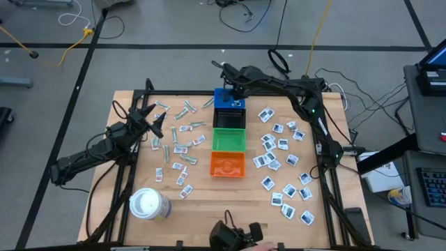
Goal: Pick & Place First Aid Supplies
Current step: Put the blue alcohol pad into the blue bin
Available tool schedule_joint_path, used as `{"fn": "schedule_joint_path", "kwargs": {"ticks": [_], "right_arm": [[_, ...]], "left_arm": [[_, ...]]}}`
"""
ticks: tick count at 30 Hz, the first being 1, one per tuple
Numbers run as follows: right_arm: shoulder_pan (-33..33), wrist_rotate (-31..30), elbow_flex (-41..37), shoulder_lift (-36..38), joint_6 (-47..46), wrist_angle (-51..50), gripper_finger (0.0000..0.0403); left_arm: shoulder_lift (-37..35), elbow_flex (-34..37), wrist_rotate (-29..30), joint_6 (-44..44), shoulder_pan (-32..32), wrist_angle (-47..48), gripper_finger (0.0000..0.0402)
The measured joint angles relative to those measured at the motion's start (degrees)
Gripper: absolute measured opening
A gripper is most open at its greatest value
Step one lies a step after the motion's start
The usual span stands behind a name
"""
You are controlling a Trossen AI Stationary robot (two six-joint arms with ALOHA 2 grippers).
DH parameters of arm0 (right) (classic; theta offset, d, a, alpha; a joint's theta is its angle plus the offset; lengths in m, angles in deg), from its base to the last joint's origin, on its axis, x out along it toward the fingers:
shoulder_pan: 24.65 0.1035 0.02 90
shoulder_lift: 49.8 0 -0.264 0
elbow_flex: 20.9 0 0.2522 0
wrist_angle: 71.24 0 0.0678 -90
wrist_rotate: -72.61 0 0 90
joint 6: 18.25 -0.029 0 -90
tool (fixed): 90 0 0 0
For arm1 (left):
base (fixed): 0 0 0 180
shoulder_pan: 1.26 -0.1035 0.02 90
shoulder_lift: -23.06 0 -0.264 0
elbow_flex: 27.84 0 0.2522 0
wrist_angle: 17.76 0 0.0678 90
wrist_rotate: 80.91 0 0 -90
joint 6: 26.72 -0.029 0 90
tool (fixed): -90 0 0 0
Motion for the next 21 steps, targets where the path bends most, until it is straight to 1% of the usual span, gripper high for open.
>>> {"fn": "schedule_joint_path", "kwargs": {"ticks": [3,6,10,16,18,21], "right_arm": [[0.0,-0.09,0.0,-0.14,1.11,1.72,0.0002],[0.0,-0.07,0.0,-0.26,1.7,3.14,0.0015],[-0.17,2.77,0.0,-0.25,2.92,3.35,0.0051],[-0.38,2.87,-0.02,-0.25,5.86,3.58,0.0116],[-0.54,4.06,-0.02,-0.25,8.11,3.33,0.0129],[-0.78,6.58,-0.02,0.12,13.63,1.5,0.0134]], "left_arm": [[0.02,0.0,0.0,0.01,-0.01,-0.01,0.0305],[0.01,0.0,0.02,0.01,-0.01,0.01,0.0305],[0.01,0.0,0.02,0.01,0.01,-0.01,0.0305],[0.02,0.0,0.0,0.0,-0.01,0.0,0.0306],[0.02,0.0,0.02,0.01,-0.01,-0.01,0.0306],[0.02,0.0,0.0,-0.01,0.01,-0.01,0.0305]]}}
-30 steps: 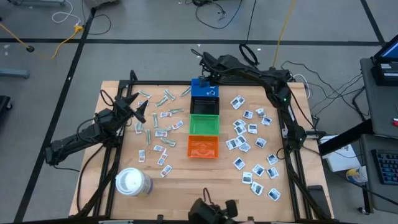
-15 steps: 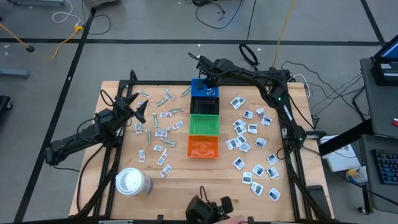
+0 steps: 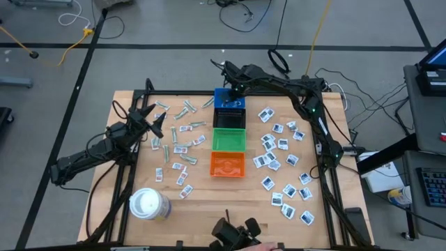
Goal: Pick & Place First Aid Supplies
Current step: Put the blue alcohol pad into the blue bin
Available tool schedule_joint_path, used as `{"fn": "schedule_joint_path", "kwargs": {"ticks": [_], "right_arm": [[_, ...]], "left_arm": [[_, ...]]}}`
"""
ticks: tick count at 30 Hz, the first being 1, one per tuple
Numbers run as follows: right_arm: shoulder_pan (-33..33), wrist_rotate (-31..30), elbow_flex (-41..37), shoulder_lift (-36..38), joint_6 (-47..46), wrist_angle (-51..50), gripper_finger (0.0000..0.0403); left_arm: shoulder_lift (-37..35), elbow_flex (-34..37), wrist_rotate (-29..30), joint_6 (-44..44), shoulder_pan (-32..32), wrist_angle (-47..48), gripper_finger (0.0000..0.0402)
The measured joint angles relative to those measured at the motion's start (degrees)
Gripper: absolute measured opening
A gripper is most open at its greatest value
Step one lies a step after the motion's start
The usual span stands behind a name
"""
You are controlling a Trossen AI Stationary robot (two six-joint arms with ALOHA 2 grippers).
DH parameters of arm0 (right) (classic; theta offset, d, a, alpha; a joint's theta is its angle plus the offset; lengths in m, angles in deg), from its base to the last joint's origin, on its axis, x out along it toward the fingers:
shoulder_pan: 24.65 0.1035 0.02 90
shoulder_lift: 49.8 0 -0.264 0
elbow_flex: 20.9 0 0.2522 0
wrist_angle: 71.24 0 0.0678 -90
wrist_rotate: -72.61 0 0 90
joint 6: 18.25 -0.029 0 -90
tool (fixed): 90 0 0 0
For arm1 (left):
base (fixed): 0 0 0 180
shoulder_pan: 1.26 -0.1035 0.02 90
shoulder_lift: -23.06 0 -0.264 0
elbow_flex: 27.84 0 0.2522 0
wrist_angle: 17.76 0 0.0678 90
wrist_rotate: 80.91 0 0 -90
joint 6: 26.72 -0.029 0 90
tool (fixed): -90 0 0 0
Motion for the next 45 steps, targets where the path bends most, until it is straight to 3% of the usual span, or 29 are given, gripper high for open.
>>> {"fn": "schedule_joint_path", "kwargs": {"ticks": [14,24,36,40,45], "right_arm": [[-0.54,0.74,-0.04,0.83,25.35,-18.69,0.011],[-0.88,0.89,-0.04,0.95,26.8,-22.67,0.0109],[-1.15,0.88,-0.26,6.85,27.32,-22.99,0.011],[-1.14,0.79,-6.52,11.4,28.6,-19.38,0.0119],[-1.09,0.69,-22.13,21.42,29.46,-10.6,0.015]], "left_arm": [[0.0,0.0,0.0,0.0,-0.01,0.01,0.0305],[-0.01,0.0,0.01,0.02,-0.02,0.01,0.0306],[-0.02,0.0,0.02,0.0,-0.02,0.02,0.0306],[-0.02,0.0,0.02,0.0,0.0,0.01,0.0306],[-0.02,0.0,0.02,0.02,0.0,0.02,0.0306]]}}
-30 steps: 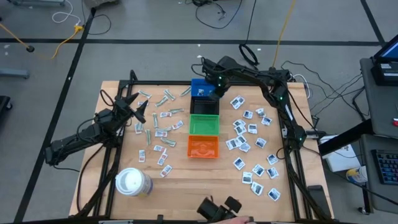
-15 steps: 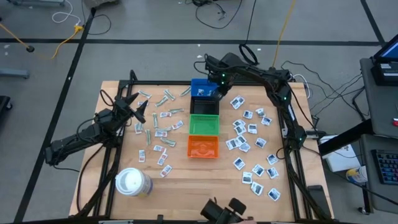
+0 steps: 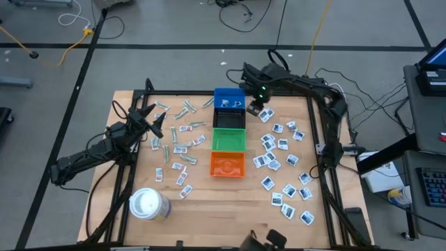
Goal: Pick & Place First Aid Supplies
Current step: Put the blue alcohol pad into the blue bin
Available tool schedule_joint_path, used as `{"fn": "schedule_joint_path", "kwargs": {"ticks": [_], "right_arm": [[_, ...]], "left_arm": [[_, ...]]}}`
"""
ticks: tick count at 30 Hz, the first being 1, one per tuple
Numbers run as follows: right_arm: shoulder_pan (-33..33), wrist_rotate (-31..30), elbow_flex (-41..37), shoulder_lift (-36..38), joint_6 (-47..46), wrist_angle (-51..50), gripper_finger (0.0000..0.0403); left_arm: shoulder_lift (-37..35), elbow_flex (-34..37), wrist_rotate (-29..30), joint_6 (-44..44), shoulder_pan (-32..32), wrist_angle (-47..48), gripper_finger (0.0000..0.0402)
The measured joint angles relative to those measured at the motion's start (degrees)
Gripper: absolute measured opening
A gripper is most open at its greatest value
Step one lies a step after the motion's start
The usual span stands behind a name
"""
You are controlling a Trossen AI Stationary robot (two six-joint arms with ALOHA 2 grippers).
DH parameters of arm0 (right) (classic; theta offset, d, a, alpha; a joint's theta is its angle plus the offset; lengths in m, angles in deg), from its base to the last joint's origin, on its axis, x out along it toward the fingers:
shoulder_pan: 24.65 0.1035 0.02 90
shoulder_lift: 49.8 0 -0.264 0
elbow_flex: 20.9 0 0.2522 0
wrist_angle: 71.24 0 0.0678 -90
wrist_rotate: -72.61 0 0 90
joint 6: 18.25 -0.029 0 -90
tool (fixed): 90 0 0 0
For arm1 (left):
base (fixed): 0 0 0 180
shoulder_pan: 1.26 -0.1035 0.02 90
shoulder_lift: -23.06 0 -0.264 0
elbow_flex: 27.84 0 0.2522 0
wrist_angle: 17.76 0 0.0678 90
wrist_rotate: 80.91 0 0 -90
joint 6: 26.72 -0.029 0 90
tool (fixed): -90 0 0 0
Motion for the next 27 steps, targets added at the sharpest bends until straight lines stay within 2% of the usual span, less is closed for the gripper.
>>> {"fn": "schedule_joint_path", "kwargs": {"ticks": [7,15,27], "right_arm": [[0.52,0.01,-17.68,10.71,0.37,4.41,0.0177],[0.26,-0.29,-30.3,19.39,1.79,5.96,0.0172],[0.24,-3.28,-42.82,20.17,2.34,20.32,0.0172]], "left_arm": [[0.01,0.0,0.0,-0.02,-0.01,-0.02,0.0306],[0.0,0.0,0.0,0.0,0.0,0.0,0.0306],[0.02,0.0,0.0,0.0,-0.02,-0.02,0.0306]]}}
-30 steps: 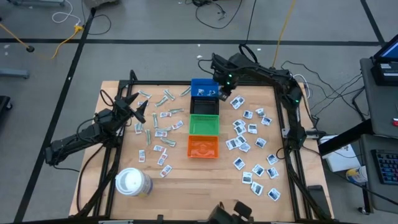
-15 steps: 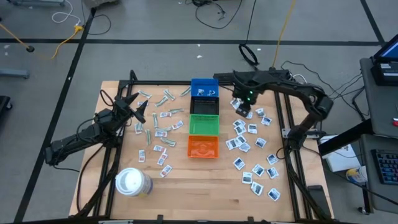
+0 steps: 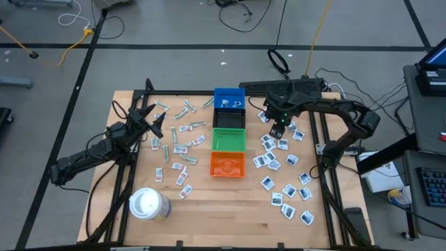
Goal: Pick & Place First Aid Supplies
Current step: Put the blue alcohol pad into the blue bin
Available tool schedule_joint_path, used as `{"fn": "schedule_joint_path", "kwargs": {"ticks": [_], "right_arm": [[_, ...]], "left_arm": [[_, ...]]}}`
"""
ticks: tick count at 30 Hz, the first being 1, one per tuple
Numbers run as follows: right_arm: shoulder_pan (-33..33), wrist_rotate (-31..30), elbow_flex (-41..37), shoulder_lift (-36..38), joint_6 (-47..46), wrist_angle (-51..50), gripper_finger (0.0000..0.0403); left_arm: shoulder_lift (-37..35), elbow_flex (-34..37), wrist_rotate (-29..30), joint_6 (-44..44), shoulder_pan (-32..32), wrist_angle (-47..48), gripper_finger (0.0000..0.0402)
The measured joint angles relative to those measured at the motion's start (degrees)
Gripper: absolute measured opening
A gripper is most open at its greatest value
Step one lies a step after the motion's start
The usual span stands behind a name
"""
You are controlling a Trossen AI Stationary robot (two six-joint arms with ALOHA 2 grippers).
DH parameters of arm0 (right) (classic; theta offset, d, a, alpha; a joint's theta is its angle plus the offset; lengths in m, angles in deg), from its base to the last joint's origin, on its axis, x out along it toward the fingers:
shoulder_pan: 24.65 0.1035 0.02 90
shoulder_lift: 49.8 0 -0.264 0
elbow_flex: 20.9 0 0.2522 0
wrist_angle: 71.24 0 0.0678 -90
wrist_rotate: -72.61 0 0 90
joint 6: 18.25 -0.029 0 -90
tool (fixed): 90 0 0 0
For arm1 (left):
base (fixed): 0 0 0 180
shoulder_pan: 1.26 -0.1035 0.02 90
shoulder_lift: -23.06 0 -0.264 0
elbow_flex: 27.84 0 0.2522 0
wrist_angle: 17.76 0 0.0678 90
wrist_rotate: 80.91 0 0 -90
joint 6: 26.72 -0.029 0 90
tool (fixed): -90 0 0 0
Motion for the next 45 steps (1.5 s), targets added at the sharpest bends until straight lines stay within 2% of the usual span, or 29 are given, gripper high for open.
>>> {"fn": "schedule_joint_path", "kwargs": {"ticks": [7,13,16,21,24,29,38,45], "right_arm": [[-0.16,-0.01,-6.15,-0.86,-0.02,8.94,0.0172],[-0.33,-0.94,-7.38,-3.08,-0.4,10.78,0.016],[-0.31,-0.63,-7.42,-3.37,-0.24,10.84,0.0125],[-0.23,0.15,-7.46,-3.45,-0.6,11.02,0.0023],[-0.2,0.37,-7.46,-3.45,-1.96,10.92,0.001],[-0.29,0.6,-4.35,-3.35,-4.26,4.0,0.0003],[-0.25,1.74,8.05,-3.19,-5.04,-13.16,0.0001],[-0.27,1.71,15.02,-3.17,-5.41,-22.2,0.0001]], "left_arm": [[-0.02,0.0,0.0,0.0,0.0,0.0,0.0306],[-0.01,0.0,0.02,0.0,0.02,0.01,0.0306],[-0.01,0.0,0.02,0.0,0.02,0.01,0.0306],[-0.01,0.0,0.02,0.0,0.02,0.01,0.0306],[-0.02,0.0,0.02,0.0,0.02,0.02,0.0305],[-0.02,0.0,0.02,0.0,0.0,0.02,0.0306],[-0.02,0.0,0.02,-0.01,0.01,0.0,0.0305],[-0.02,0.0,0.02,0.0,0.0,0.0,0.0305]]}}
